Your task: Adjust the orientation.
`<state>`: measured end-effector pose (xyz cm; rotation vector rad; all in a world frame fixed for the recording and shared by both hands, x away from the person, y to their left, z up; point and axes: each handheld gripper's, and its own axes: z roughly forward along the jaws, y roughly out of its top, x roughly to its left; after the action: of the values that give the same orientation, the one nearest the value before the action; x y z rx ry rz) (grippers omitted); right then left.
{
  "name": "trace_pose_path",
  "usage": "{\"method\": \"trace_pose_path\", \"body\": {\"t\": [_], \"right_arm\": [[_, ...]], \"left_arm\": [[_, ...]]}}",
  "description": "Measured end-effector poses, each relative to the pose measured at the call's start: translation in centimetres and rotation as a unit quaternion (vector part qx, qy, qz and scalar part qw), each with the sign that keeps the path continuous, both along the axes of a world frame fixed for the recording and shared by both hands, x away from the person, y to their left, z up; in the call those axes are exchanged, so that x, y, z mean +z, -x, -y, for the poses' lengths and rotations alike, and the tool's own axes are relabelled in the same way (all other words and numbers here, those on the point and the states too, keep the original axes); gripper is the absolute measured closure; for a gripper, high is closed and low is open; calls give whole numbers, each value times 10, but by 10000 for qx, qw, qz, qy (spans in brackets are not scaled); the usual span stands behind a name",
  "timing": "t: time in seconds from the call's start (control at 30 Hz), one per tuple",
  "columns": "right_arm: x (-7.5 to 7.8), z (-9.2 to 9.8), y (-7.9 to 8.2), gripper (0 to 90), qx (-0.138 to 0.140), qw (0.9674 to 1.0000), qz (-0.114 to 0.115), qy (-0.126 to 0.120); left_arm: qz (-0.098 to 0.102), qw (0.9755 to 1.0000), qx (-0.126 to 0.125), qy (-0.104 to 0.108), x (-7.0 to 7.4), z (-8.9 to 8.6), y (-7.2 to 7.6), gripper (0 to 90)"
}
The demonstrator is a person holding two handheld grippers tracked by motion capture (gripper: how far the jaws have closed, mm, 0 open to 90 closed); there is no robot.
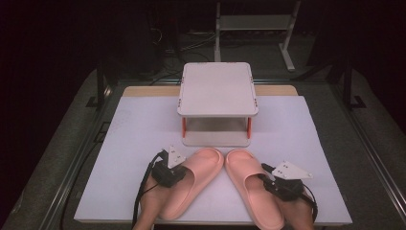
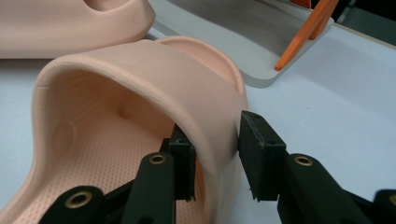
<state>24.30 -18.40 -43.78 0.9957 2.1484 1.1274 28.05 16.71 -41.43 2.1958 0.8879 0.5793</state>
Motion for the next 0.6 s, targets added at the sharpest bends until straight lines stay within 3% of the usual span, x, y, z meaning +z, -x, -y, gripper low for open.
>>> {"method": "trace_pose_path", "body": {"t": [0.6], "right_arm": [[0,9,-5,778,-209,9998,-71,-8]], "left_arm": [[-25,9999,9,119,0,-4,0,756]]}}
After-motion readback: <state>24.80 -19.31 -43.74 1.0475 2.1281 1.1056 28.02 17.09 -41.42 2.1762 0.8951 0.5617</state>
